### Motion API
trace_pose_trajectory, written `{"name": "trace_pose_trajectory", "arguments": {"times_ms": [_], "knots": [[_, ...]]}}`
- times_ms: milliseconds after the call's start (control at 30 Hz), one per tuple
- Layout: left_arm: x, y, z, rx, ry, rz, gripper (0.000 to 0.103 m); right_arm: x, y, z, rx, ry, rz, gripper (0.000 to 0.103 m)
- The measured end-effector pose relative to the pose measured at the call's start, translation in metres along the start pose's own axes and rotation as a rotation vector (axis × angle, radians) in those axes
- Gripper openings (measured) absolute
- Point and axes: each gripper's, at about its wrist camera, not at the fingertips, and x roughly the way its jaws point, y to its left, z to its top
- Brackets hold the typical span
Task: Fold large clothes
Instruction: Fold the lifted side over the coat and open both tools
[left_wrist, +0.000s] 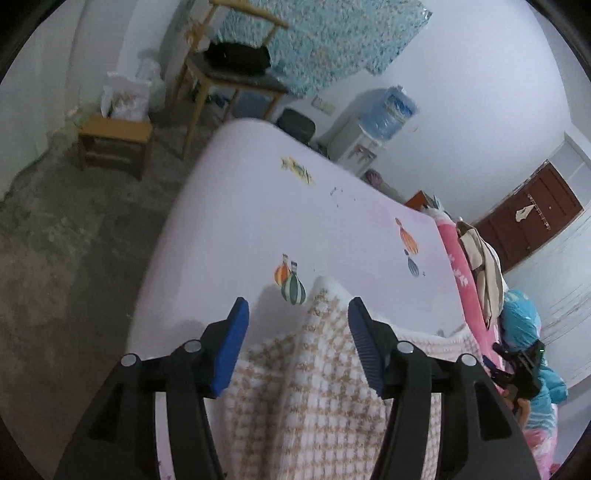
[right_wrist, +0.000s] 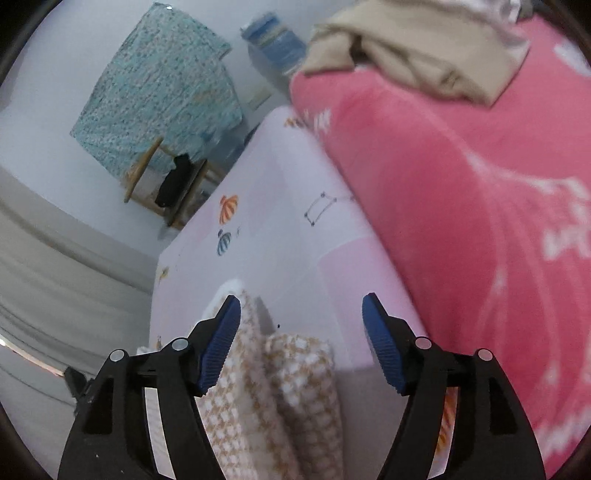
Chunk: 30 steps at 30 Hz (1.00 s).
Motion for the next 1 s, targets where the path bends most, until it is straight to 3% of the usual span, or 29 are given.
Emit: {"name": "trace_pose_trajectory", "arguments": {"times_ms": [167,233,400,500,567,600,700,767,867,933,1000], "knots": [[-0.046,-0.038,-0.031,0.156,-0.024,-0.020,0.060,-0.041,0.043,-0.036,-0.197,-0.041,-0.035,0.067],[-0.053,-0.053,-0.052,0.217,-0.001,-0.018,0.061,-0.052,0.064,-0.070,-0.303,-0.025,-0.052,0.067],[-0.062,-0.076,-0.143,0.361,0.084,0.003,0.061,-0.062,0.093,-0.154,-0.515,-0.017,-0.119,0.066],[-0.045,-0.063,-0.187,0.381,0.134,0.065,0.061,-0.049,0.079,-0.191,-0.555,0.027,-0.171,0.066],[-0.032,-0.047,-0.197,0.345,0.154,0.068,0.061,-0.031,0.058,-0.198,-0.530,0.078,-0.204,0.063],[-0.033,-0.040,-0.198,0.332,0.129,0.031,0.061,-0.026,0.047,-0.198,-0.504,0.087,-0.175,0.063],[-0.042,-0.040,-0.192,0.308,0.118,0.018,0.060,-0.041,0.048,-0.191,-0.462,0.066,-0.173,0.058],[-0.060,-0.047,-0.194,0.352,0.071,0.051,0.060,-0.051,0.057,-0.190,-0.477,0.038,-0.179,0.058],[-0.074,-0.060,-0.208,0.419,0.059,0.015,0.060,-0.070,0.078,-0.211,-0.548,-0.008,-0.183,0.058],[-0.069,-0.067,-0.220,0.471,0.069,0.043,0.063,-0.070,0.087,-0.229,-0.590,-0.019,-0.186,0.058],[-0.047,-0.068,-0.234,0.514,0.107,0.153,0.067,-0.051,0.088,-0.246,-0.624,-0.009,-0.250,0.060]]}}
